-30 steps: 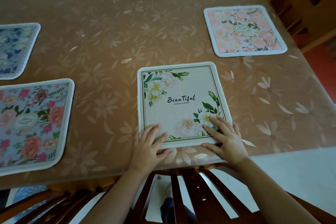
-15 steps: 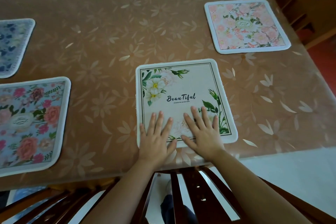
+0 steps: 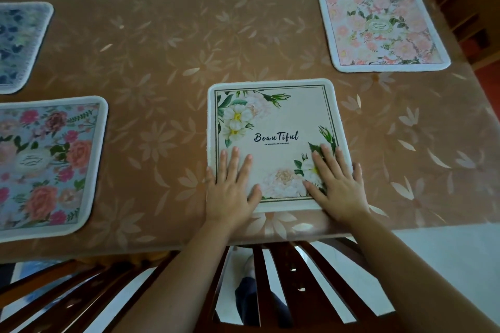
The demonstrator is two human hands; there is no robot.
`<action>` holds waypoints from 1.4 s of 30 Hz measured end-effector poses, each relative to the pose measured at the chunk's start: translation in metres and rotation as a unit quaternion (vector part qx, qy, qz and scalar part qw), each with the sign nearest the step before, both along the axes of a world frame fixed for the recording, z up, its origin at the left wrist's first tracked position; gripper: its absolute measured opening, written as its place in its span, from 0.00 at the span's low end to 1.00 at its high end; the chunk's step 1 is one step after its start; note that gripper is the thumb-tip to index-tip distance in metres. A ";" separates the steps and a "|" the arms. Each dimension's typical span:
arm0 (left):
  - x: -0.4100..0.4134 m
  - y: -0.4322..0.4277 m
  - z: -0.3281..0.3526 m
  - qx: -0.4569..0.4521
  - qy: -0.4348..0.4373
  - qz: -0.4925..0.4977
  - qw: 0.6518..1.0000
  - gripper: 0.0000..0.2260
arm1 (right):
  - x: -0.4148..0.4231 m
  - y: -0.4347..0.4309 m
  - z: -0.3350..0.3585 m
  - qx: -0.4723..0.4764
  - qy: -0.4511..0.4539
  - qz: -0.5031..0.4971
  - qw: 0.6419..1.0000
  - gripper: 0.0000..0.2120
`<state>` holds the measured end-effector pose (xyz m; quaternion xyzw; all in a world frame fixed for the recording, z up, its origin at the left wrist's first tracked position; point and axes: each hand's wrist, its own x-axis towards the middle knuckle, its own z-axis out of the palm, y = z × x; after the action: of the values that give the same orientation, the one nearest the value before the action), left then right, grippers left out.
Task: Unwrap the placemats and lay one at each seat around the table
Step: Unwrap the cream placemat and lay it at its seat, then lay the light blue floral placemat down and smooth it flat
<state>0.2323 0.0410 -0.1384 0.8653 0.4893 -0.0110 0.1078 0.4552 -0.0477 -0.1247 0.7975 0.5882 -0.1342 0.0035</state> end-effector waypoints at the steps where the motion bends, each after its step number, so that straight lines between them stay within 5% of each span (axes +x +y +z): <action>1: -0.002 -0.002 0.002 -0.002 -0.005 0.003 1.000 0.29 | -0.002 -0.003 0.000 0.001 -0.002 -0.008 1.000 0.32; 7: -0.019 -0.019 0.012 -0.016 -0.023 -0.015 0.999 0.26 | -0.034 -0.008 0.000 -0.005 0.000 -0.041 0.999 0.36; 17: -0.051 -0.043 0.023 -0.076 -0.039 -0.046 0.995 0.21 | -0.107 -0.007 0.023 0.008 0.009 -0.002 1.000 0.24; 26: -0.111 -0.043 0.080 0.037 -0.121 -0.060 0.990 0.20 | -0.177 -0.001 0.071 0.101 -0.001 0.021 0.995 0.18; 42: -0.346 -0.024 0.116 0.114 -0.145 -0.014 0.983 0.16 | -0.396 0.032 0.115 0.145 -0.006 0.088 0.986 0.20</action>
<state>-0.1136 0.0175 -0.0226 0.8711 0.4545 0.1689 0.0780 0.0594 -0.0161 -0.0099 0.7353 0.6696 -0.0419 -0.0963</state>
